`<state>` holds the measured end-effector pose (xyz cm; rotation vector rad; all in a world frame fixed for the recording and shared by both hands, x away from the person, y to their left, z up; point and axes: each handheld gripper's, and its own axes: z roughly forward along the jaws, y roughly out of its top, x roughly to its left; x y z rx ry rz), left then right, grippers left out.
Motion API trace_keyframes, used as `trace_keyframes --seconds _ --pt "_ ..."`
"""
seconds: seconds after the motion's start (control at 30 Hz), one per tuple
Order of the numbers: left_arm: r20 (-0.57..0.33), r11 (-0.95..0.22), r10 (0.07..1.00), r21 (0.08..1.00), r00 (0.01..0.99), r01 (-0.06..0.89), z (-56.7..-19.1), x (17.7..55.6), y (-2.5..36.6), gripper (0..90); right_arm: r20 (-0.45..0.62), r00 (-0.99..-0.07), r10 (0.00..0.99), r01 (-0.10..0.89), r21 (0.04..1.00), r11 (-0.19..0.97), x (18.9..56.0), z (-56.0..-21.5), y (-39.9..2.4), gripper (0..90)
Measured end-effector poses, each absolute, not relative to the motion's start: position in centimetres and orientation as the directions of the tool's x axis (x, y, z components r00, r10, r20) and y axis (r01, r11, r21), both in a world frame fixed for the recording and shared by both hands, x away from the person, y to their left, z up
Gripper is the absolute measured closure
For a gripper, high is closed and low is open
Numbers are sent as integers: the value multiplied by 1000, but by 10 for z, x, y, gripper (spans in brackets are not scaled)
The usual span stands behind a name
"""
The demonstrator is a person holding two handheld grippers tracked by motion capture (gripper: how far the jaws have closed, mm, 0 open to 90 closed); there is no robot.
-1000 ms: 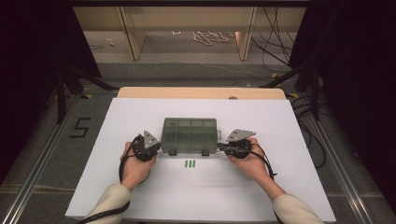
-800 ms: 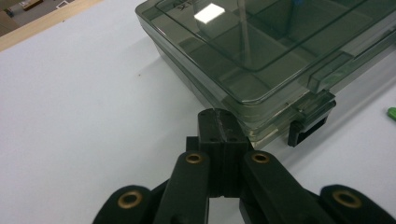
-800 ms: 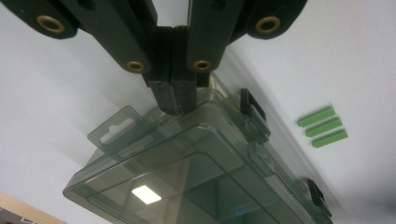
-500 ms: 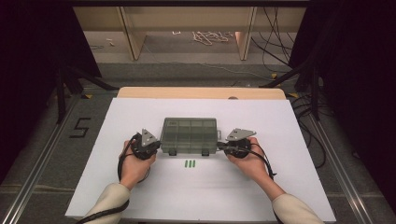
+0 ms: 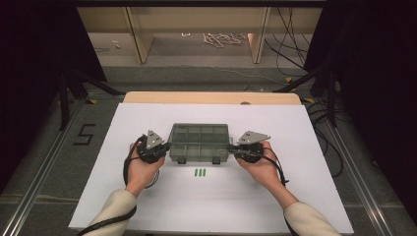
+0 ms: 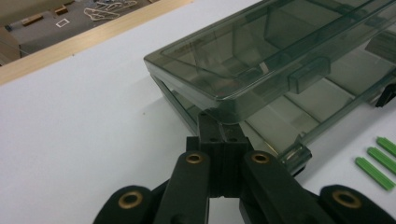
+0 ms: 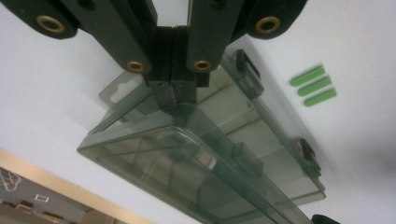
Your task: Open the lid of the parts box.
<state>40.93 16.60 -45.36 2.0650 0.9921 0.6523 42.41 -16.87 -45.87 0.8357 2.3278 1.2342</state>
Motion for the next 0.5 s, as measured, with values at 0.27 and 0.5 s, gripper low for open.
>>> trace_keyframes --seconds 0.27,0.5 --pt "87 -376 824 822 559 427 -451 414 159 900 -45 -754 656 317 849 423 427 -453 -166 900" --pt "76 -350 837 836 543 422 -447 420 154 900 -48 -746 664 307 860 407 430 -449 -164 900"
